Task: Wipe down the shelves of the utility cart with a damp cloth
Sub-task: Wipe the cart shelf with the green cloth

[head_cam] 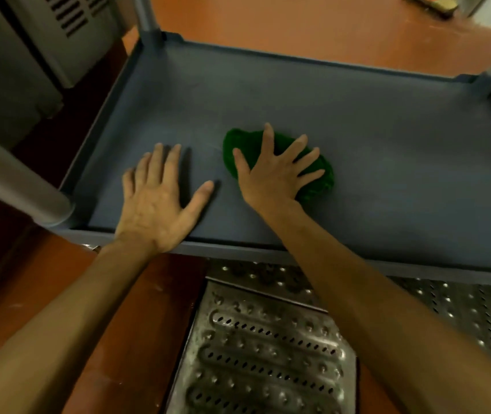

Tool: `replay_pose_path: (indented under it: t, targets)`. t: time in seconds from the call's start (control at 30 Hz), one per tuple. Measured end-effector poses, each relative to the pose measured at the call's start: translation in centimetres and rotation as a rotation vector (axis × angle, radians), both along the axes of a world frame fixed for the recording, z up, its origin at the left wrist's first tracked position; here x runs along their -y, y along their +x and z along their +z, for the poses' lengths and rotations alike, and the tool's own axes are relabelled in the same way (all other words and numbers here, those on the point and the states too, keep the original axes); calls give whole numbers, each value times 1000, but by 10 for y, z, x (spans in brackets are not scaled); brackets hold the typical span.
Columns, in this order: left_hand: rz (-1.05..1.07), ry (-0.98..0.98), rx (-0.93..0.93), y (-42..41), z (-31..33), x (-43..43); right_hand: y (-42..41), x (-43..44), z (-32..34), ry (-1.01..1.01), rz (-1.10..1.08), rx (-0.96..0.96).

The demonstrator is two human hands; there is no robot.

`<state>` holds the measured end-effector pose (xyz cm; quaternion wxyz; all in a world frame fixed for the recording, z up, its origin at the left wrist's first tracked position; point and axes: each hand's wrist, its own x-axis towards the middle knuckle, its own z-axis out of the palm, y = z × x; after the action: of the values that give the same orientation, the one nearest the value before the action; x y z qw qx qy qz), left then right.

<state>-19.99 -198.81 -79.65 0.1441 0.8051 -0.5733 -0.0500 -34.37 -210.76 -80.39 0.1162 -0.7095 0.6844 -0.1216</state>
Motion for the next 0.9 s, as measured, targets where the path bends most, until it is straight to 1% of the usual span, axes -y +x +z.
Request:
replay_pose_path:
  t: [0.17,0.4,0.6,0.73,0.9]
  targets:
    - [7,27,3,-2,-2,0,29,38,1,-13,32,-19]
    - [29,8,-40,0,-6,1,64,101,1,-24,66,-30]
    - [38,-30,-92,-2,-6,3,84,146,6,-17,38,-16]
    - [45,-56,-126,-2,-6,3,94,168,3,-42,44,-17]
    - [20,-35,-124,-4,-6,7,103,186,5,-73,83,-4]
